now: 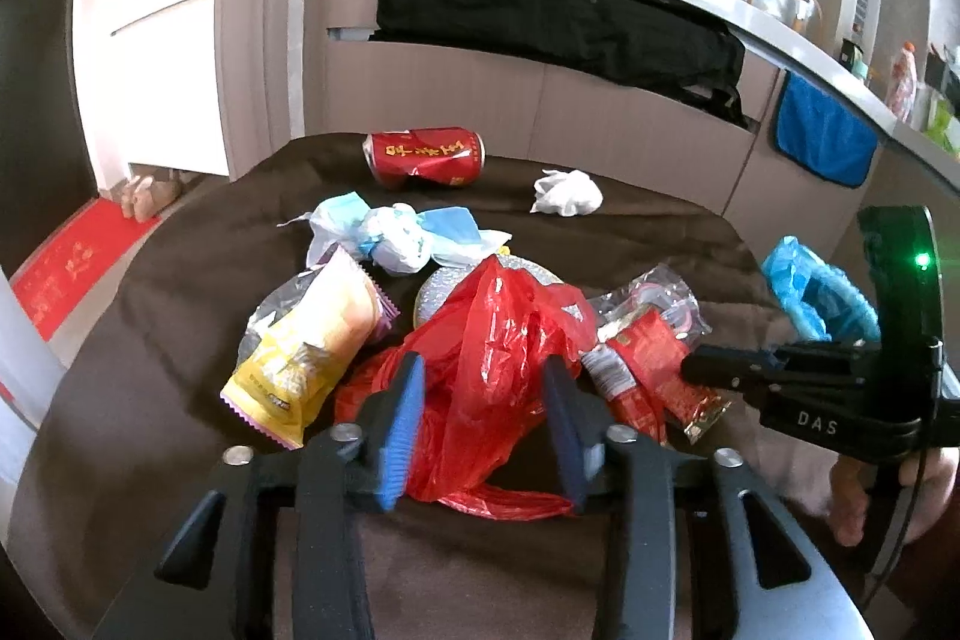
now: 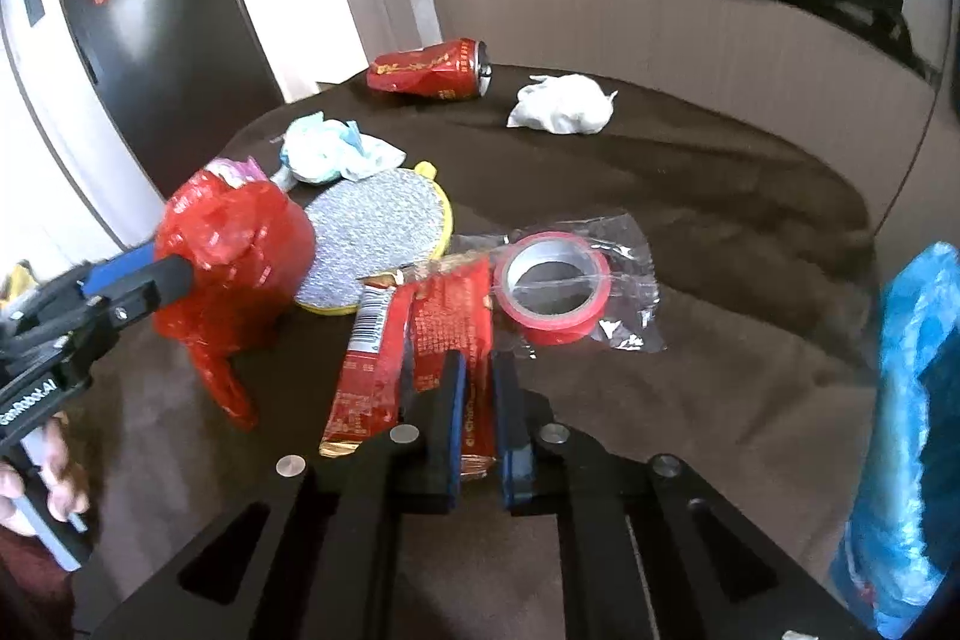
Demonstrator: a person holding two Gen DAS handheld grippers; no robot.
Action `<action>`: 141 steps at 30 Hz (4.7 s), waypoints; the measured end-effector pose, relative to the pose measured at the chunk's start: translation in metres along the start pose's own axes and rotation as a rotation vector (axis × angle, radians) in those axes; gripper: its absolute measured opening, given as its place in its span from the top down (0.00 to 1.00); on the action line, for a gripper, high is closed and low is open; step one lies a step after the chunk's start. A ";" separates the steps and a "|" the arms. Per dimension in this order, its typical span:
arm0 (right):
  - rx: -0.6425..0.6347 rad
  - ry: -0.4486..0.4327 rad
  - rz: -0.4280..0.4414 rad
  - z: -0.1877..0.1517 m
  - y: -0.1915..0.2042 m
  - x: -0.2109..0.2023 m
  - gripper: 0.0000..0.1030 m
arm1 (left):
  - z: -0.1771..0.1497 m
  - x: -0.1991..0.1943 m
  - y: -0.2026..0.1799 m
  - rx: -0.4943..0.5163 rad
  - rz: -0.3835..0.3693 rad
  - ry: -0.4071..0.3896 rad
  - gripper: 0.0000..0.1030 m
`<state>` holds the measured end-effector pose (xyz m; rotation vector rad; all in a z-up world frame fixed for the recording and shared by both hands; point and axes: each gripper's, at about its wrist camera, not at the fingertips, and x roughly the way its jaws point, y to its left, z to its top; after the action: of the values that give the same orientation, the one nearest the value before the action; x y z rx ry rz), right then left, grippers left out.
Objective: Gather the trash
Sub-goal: 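Grasp the red plastic bag with the left tool while the right tool lifts the wrappers, then carry the red bag and snack wrappers in both tools over the bin, then open both tools to drop the bag and wrappers into the bin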
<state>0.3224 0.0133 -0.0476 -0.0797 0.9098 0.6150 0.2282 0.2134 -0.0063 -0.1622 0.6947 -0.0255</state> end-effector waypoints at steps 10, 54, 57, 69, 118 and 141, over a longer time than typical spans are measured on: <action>0.050 0.065 0.139 0.005 0.002 0.026 0.76 | 0.001 -0.004 0.011 -0.012 -0.016 0.001 0.48; -0.059 0.004 -0.032 -0.008 0.010 -0.009 0.95 | 0.021 0.016 0.005 0.079 0.054 0.042 0.49; -0.015 0.005 -0.045 -0.015 -0.007 -0.014 0.95 | 0.023 0.024 0.006 0.064 0.073 0.044 0.62; 0.014 -0.074 -0.074 -0.023 -0.027 -0.042 0.95 | 0.029 0.006 -0.033 0.078 0.058 0.016 0.93; 0.398 -0.258 -0.378 -0.101 -0.286 -0.179 0.95 | 0.054 0.126 -0.370 0.184 -0.552 0.149 0.94; 0.425 -0.160 -0.346 -0.113 -0.302 -0.150 0.82 | 0.032 0.179 -0.381 0.231 -0.514 0.307 0.86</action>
<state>0.3339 -0.3419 -0.0613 0.1887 0.8295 0.0979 0.3974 -0.1721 -0.0359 -0.1120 0.9342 -0.6318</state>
